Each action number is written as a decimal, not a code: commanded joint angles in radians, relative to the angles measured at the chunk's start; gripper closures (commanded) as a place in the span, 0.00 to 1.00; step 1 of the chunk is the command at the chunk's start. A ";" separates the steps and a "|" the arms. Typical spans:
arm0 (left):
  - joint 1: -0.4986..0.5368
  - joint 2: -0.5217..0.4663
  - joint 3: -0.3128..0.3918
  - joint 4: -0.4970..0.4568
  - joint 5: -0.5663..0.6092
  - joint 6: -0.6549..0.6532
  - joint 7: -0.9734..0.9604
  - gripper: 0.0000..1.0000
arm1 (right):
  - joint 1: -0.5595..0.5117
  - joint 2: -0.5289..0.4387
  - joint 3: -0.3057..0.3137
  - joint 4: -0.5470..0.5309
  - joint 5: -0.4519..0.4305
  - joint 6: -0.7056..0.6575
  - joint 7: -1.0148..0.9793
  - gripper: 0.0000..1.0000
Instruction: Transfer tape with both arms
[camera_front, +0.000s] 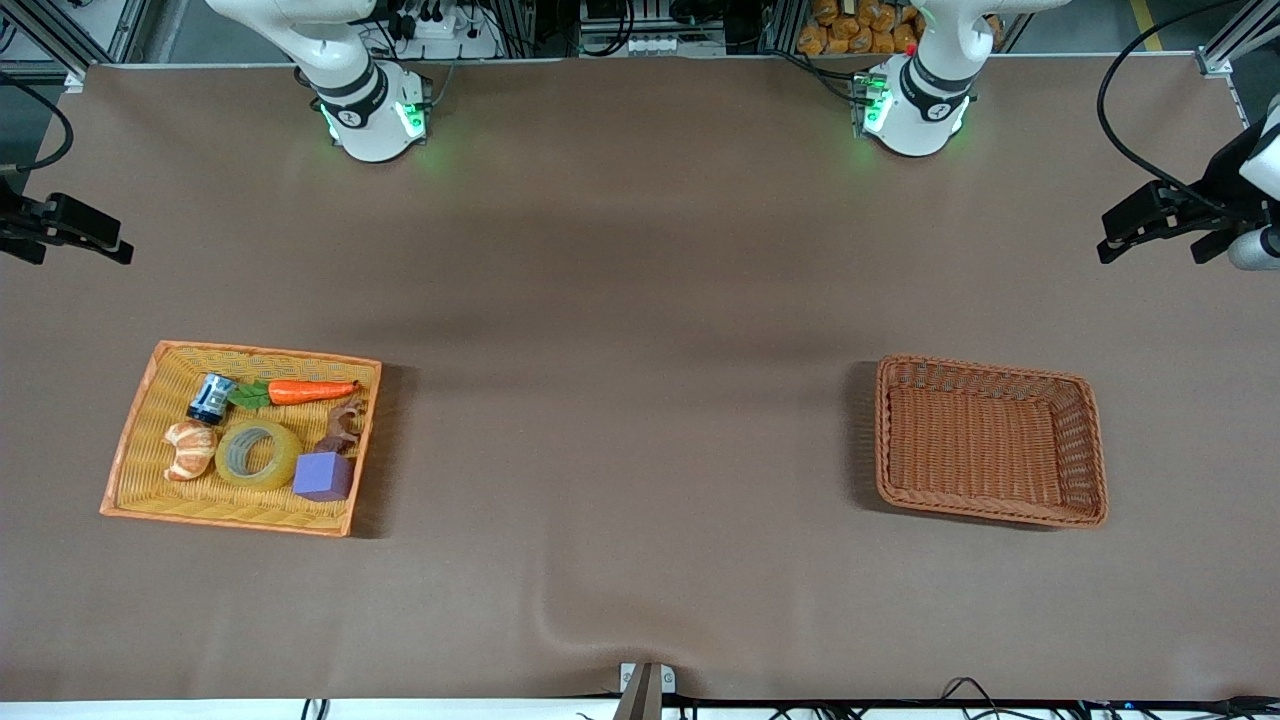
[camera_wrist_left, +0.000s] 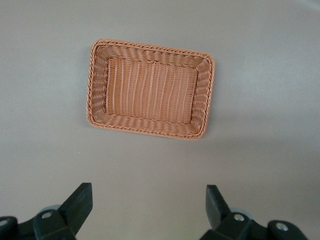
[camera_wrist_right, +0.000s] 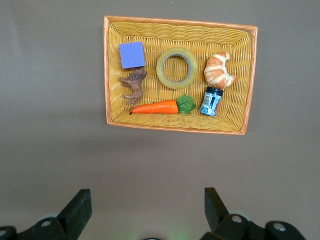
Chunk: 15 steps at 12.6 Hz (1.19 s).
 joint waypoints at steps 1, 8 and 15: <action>0.006 -0.003 -0.005 0.015 0.020 -0.018 -0.004 0.00 | 0.000 0.014 0.004 0.016 -0.018 -0.007 0.001 0.00; -0.003 0.003 -0.044 0.008 0.015 -0.093 -0.007 0.00 | 0.004 0.017 0.004 0.018 -0.018 -0.005 0.001 0.00; -0.003 0.015 -0.057 0.012 0.018 -0.091 -0.053 0.00 | 0.010 0.031 0.004 0.018 -0.018 -0.005 0.001 0.00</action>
